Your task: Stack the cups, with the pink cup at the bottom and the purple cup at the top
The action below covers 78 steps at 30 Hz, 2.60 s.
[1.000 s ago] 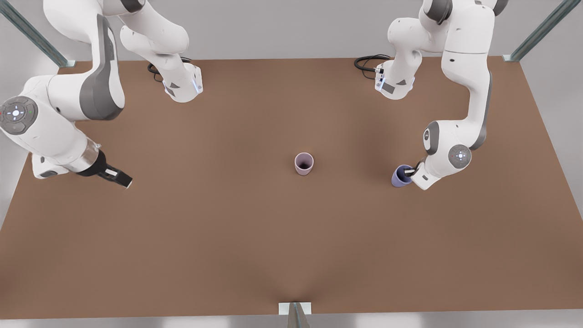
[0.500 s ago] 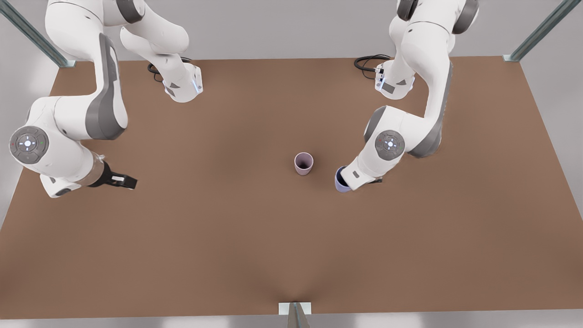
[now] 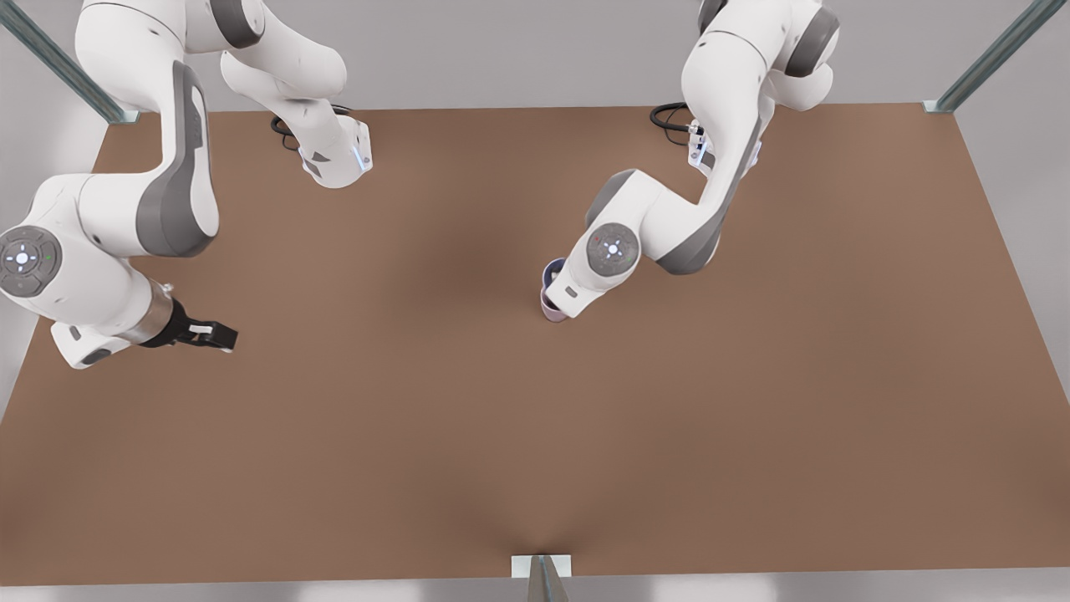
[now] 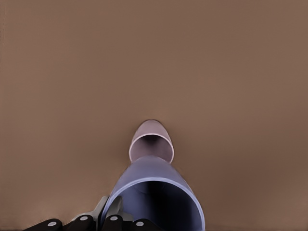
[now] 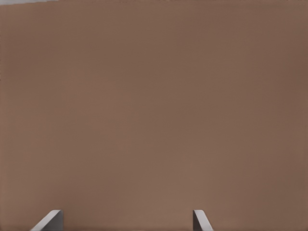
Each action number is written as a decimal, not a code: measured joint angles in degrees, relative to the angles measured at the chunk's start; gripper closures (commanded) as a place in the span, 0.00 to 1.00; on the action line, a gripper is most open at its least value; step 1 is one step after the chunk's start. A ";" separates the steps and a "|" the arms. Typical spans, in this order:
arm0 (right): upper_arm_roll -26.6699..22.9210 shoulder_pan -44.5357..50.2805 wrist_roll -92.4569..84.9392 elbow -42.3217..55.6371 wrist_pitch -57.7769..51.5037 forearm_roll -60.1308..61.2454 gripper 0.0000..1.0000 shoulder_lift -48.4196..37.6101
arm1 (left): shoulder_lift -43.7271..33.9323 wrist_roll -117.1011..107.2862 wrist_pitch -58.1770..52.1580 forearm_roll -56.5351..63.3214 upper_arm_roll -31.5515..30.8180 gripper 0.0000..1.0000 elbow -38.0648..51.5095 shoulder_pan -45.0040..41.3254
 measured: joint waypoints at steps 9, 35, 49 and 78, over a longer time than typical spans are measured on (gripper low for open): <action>-0.69 -0.02 -1.45 1.10 0.62 -0.10 0.00 0.07 | 0.35 -7.96 3.24 -0.54 -0.41 0.79 -3.53 -0.65; -1.06 0.02 -3.06 1.19 2.54 -0.36 0.00 0.04 | 0.07 -16.99 12.03 -1.34 -1.14 0.79 -10.22 -1.07; -1.31 0.05 -3.32 1.29 2.57 -0.37 0.00 0.04 | -0.04 -18.58 14.10 -1.36 -1.14 0.71 -12.43 -1.71; -1.32 0.02 -3.44 1.36 2.57 -0.37 0.00 0.03 | -8.01 -8.00 -4.86 7.61 9.74 0.00 5.97 20.00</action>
